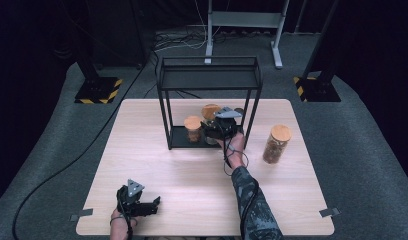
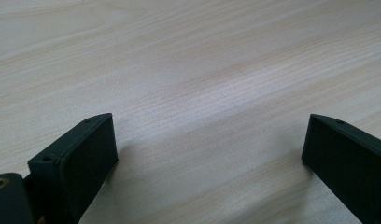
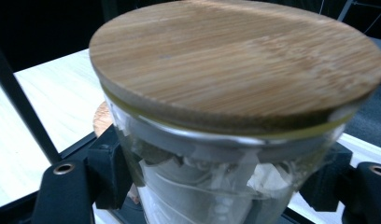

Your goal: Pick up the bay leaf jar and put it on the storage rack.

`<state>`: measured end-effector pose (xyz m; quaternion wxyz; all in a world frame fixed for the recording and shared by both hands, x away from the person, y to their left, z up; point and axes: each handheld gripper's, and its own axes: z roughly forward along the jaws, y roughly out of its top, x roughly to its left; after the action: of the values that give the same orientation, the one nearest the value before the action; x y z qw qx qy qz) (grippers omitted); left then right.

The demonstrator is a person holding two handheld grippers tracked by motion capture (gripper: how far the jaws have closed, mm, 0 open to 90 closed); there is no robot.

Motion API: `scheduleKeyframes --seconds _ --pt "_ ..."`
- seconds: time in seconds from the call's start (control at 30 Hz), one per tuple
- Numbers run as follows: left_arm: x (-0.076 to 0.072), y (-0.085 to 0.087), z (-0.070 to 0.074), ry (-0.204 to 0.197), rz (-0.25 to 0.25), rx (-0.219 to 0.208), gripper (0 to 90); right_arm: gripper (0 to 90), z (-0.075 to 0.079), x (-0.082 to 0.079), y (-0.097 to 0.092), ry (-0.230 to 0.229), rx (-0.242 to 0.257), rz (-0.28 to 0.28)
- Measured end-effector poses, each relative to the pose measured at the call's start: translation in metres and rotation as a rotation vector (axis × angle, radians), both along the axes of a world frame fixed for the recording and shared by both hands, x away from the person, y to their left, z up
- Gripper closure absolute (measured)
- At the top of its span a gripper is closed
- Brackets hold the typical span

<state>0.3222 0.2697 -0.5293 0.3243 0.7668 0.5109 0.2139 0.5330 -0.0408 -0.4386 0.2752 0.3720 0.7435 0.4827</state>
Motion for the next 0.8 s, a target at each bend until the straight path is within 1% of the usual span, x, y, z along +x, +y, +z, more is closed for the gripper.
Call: scheduleKeyframes --seconds 0.2,0.53,0.77,0.8 --pt "0.0 0.0 0.0 0.0 0.0 0.0 2.6 25.0 -0.004 0.006 0.0 0.016 0.015 -0.014" --pt "0.0 0.0 0.0 0.0 0.0 0.0 2.6 25.0 -0.012 0.015 0.005 0.031 0.003 -0.026" --pt "0.0 0.0 0.0 -0.001 0.0 0.0 2.7 25.0 -0.014 0.018 0.005 0.034 0.026 -0.03" --pt "0.0 0.0 0.0 0.0 0.0 0.0 2.7 25.0 -0.015 0.019 0.004 0.034 0.035 -0.033"
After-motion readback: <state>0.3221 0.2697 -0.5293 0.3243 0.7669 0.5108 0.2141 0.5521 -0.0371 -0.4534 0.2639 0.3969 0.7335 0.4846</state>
